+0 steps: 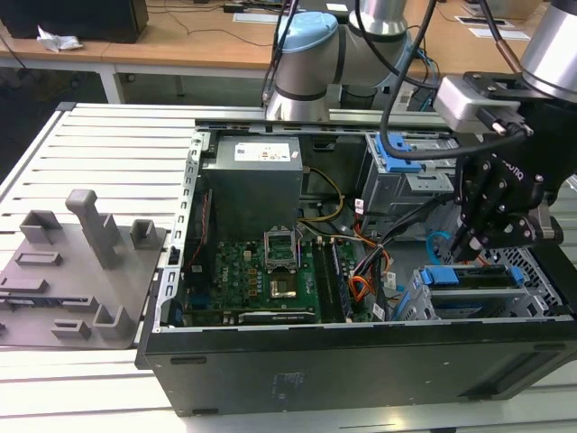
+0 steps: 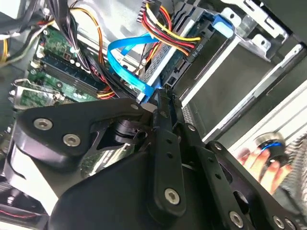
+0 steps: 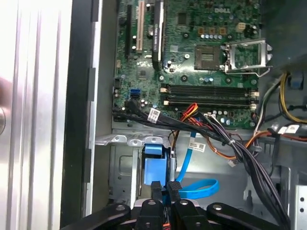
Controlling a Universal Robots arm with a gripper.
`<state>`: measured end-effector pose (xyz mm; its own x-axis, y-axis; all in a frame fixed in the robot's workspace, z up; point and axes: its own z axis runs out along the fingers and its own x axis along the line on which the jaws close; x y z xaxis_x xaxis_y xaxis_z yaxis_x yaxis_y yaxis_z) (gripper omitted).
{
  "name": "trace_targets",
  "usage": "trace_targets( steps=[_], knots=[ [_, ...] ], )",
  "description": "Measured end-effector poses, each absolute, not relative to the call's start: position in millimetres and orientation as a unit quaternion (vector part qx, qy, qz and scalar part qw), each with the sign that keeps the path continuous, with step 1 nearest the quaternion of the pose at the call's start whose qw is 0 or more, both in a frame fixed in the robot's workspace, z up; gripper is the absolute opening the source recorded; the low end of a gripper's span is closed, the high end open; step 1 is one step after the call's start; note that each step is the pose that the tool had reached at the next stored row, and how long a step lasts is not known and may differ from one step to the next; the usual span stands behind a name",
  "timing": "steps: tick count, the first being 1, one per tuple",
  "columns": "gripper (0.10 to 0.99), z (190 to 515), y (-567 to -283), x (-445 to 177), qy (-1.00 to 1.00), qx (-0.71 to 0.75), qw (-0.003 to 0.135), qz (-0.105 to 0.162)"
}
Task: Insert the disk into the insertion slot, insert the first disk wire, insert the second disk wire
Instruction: 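Insert the second disk wire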
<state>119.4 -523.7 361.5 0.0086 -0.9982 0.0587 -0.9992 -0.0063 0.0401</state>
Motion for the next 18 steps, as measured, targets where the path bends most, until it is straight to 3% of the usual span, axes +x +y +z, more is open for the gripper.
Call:
trace_targets(
  steps=[18],
  knots=[
    [0.165, 354.1, -523.8, 126.4, -0.749, 0.662, 0.035, 0.004]
  ],
)
